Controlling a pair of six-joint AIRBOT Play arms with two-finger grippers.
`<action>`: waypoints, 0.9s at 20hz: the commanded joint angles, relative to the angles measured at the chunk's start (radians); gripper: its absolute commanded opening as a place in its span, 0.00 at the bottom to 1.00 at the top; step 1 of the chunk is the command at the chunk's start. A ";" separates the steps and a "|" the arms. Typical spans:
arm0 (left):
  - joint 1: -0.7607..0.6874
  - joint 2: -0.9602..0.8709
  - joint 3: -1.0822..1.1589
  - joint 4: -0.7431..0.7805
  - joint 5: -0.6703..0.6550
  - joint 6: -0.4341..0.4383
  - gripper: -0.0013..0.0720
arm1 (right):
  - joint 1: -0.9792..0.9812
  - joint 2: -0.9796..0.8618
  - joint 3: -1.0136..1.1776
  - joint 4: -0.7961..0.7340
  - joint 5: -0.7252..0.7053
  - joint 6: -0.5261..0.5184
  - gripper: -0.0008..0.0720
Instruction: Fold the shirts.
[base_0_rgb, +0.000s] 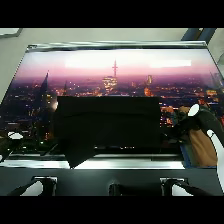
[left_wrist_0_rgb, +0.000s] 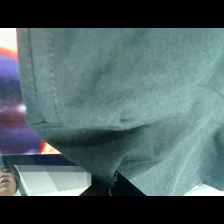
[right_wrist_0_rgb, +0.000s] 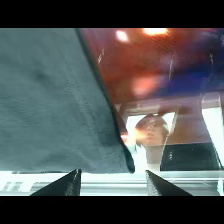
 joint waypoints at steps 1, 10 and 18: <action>-0.004 0.001 -0.005 0.002 0.014 0.001 0.06 | 0.000 0.013 -0.066 0.006 -0.069 -0.004 0.73; -0.004 0.014 0.053 0.002 0.012 0.017 0.06 | 0.000 0.014 -0.127 0.149 -0.180 -0.018 0.07; -0.085 0.019 0.499 0.002 0.101 -0.088 0.05 | 0.000 -0.045 0.259 0.159 -0.230 0.000 0.07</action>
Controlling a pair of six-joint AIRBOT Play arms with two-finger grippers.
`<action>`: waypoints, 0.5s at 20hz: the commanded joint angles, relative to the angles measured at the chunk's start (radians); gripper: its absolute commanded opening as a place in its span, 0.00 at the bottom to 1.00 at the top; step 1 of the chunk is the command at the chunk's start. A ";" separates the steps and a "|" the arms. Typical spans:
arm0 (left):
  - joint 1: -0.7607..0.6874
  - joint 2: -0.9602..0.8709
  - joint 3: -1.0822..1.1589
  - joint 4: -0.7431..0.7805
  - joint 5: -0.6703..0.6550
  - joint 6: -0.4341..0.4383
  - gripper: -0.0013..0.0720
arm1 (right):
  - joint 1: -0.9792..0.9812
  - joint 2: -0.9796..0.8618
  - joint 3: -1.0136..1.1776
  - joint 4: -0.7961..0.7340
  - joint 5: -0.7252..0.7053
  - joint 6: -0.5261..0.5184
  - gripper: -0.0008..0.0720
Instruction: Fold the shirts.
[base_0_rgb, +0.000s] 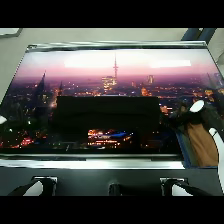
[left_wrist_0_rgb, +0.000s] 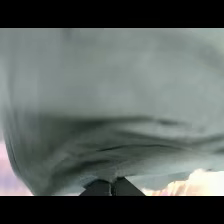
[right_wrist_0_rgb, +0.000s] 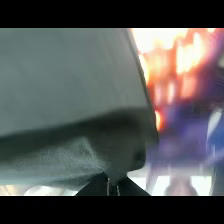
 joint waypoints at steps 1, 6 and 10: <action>-0.083 -0.100 0.205 0.002 0.104 -0.063 0.05 | 0.008 -0.097 0.217 0.004 -0.034 0.034 0.07; -0.139 -0.473 0.492 0.002 0.107 -0.148 0.06 | 0.058 -0.341 0.450 0.014 -0.142 0.081 0.07; -0.140 -0.623 0.623 0.000 0.075 -0.154 0.06 | 0.057 -0.430 0.492 0.059 -0.204 0.101 0.08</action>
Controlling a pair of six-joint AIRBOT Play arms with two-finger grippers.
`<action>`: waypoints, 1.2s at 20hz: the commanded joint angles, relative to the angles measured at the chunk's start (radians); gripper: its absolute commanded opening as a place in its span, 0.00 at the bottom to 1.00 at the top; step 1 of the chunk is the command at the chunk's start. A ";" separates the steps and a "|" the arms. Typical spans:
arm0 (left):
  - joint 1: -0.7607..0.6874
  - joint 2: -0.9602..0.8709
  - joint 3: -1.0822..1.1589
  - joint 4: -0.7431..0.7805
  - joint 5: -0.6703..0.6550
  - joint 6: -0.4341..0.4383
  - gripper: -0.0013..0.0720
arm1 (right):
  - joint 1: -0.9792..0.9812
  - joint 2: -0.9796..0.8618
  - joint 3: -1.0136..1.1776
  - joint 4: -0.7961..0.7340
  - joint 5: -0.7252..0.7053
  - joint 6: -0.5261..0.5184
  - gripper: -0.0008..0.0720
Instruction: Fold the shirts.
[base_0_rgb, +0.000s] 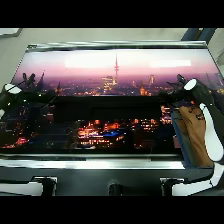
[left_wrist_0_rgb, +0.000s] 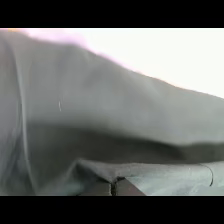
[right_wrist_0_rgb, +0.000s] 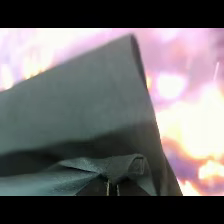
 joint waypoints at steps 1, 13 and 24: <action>-0.006 -0.128 0.098 0.000 -0.011 -0.026 0.06 | 0.007 -0.089 0.051 0.053 -0.053 0.024 0.08; 0.025 -0.113 0.186 -0.003 -0.219 -0.023 0.68 | -0.098 -0.019 0.076 0.081 0.081 -0.167 0.92; -0.046 0.134 0.186 -0.003 -0.222 -0.023 0.68 | -0.124 -0.194 0.076 0.168 0.163 -0.156 0.94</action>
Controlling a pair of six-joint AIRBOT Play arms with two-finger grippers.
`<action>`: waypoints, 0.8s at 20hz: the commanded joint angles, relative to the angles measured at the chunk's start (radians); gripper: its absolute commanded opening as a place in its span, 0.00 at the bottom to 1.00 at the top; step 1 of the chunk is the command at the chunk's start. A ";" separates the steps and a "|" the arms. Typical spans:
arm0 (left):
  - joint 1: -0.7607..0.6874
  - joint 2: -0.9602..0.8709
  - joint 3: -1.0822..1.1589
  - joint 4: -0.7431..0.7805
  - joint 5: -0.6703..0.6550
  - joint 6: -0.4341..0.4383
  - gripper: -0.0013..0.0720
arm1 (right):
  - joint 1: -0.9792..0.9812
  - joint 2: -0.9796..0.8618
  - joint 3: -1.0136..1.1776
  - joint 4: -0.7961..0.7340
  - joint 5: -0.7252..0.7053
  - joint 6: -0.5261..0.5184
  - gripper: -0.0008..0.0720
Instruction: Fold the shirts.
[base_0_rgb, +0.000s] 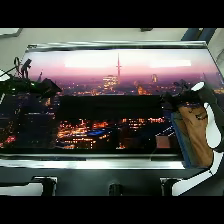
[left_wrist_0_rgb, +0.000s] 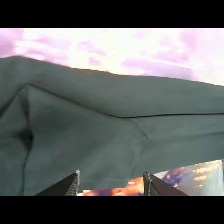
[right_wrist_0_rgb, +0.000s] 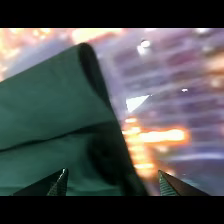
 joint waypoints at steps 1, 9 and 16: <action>-0.027 0.059 0.001 0.001 0.001 0.000 0.68 | -0.001 -0.044 -0.003 0.023 0.031 0.022 0.94; -0.223 0.020 -0.002 0.002 0.092 0.000 0.32 | -0.001 -0.059 -0.002 0.207 0.086 -0.047 0.08; -0.492 -0.205 0.004 -0.045 0.337 -0.158 0.06 | 0.005 0.158 -0.002 0.383 0.209 -0.127 0.07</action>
